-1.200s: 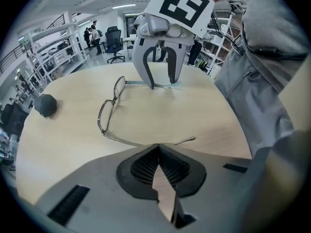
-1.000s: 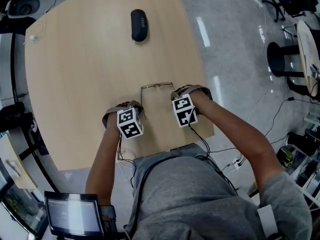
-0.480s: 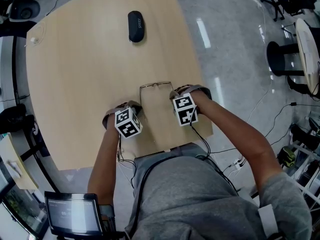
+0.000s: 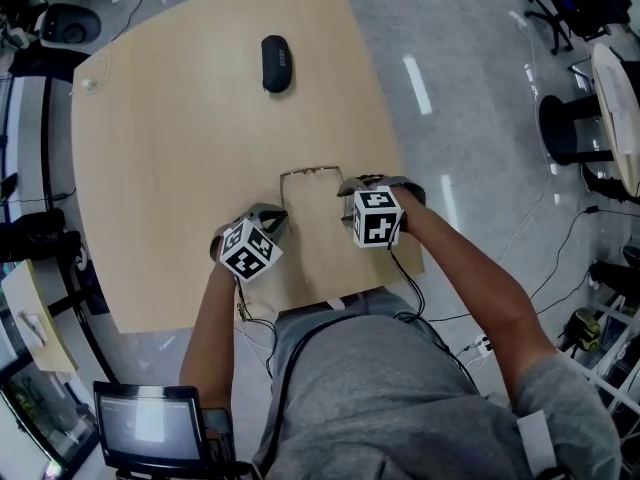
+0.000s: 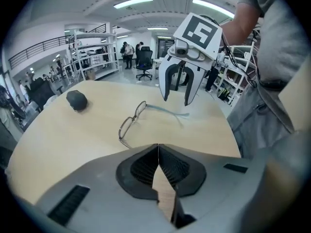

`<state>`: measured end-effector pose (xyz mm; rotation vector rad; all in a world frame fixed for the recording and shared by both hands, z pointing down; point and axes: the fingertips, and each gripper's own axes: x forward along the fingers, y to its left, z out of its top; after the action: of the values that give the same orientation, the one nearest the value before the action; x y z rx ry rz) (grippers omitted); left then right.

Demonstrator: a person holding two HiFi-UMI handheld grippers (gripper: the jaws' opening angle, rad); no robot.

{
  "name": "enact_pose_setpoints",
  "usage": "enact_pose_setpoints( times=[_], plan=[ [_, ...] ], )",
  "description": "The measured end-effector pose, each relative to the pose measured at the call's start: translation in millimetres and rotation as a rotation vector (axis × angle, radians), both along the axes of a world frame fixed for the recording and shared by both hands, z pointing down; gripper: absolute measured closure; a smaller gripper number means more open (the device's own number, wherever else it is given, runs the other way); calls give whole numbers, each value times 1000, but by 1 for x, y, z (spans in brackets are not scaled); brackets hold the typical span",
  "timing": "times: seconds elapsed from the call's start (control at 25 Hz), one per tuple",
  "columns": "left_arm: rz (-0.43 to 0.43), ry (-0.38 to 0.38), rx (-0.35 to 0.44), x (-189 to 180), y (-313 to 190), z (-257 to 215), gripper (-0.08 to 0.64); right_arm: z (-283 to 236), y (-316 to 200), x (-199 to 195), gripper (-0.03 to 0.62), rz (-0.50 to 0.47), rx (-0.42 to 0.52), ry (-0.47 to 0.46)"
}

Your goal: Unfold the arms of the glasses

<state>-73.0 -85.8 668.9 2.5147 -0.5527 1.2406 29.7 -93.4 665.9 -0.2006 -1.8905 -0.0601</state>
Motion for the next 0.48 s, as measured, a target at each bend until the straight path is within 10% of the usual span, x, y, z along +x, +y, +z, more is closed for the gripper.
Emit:
enact_pose_setpoints(
  times=[0.48],
  plan=[
    [-305, 205, 292, 4, 16, -215, 554, -211, 5, -26, 384, 402, 48, -502]
  ],
)
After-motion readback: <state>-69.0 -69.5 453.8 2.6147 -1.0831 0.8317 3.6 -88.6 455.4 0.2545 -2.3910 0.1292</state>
